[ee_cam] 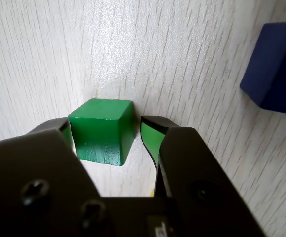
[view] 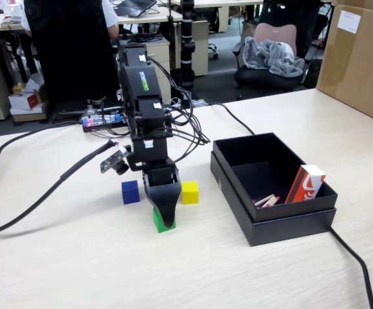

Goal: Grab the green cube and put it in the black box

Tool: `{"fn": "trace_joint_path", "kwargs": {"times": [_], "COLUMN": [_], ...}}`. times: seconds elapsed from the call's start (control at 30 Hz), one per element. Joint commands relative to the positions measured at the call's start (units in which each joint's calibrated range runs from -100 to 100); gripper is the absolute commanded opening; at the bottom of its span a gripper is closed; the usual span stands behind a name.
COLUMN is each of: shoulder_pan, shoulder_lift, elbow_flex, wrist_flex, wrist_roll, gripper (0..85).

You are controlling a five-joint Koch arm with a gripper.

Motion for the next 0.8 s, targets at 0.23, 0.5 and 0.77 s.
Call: {"fn": "trace_joint_path", "kwargs": {"times": [0.23,0.5,0.77], "shoulder_pan": [0.1,1.8,7.4], "shoulder_lift": [-0.8,-22.4,-46.4], "elbow_flex": [3.7,-1.2,-1.5], "wrist_flex": [1.3,-3.9,-6.3], "wrist_roll": [0.7,1.9,3.0], "gripper": [0.9,0.9,0.9]}}
